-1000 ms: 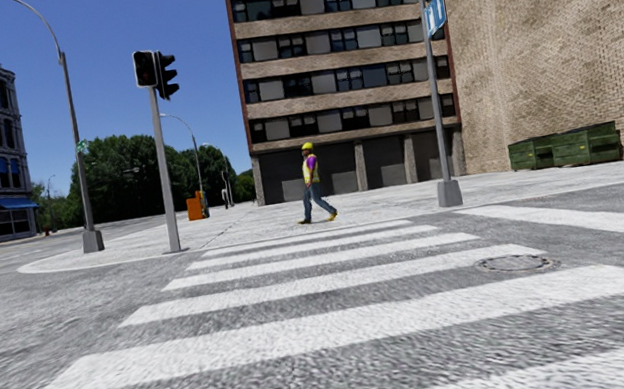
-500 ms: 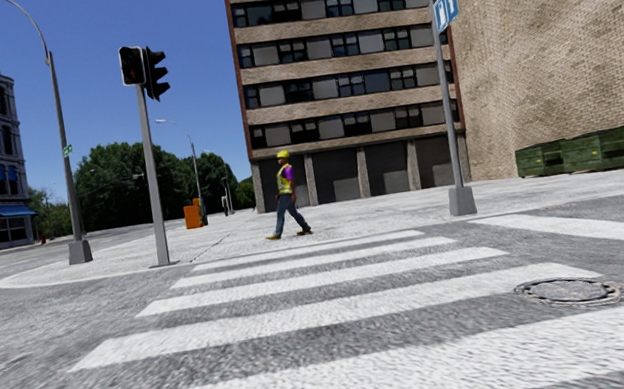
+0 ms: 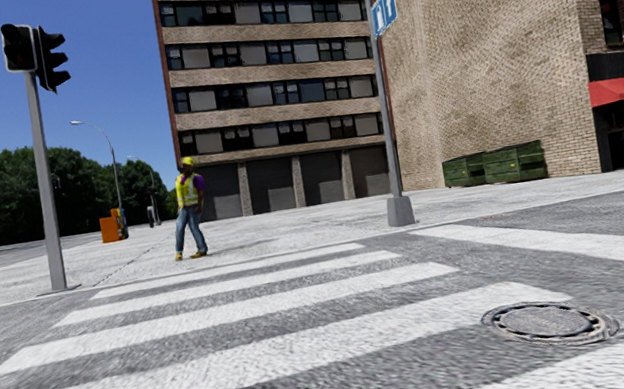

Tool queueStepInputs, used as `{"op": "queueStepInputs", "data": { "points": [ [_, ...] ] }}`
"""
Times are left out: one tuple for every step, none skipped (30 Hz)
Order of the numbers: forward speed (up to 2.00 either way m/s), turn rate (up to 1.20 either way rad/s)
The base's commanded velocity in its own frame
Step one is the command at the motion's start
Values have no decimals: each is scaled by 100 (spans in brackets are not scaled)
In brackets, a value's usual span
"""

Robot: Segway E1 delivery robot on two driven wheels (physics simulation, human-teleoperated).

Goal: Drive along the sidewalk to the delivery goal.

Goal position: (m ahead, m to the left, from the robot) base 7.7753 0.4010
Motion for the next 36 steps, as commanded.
{"op": "queueStepInputs", "data": {
  "points": [
    [118, -45],
    [118, -45],
    [130, -4],
    [145, 0],
    [163, 0],
    [163, 0],
    [180, 0],
    [190, 0],
    [195, 0],
    [195, 0],
    [200, 0],
    [200, 0],
    [200, 0],
    [200, 0],
    [200, 0],
    [200, 0],
    [200, 0],
    [200, 0],
    [200, 0],
    [200, 0],
    [200, 0],
    [200, 0],
    [200, 0],
    [200, 0],
    [200, 0],
    [200, 0],
    [200, 0],
    [200, 0],
    [200, 0],
    [199, 0],
    [197, 0],
    [197, 0],
    [193, 0],
    [191, 0],
    [189, 0],
    [189, 0]
  ]
}}
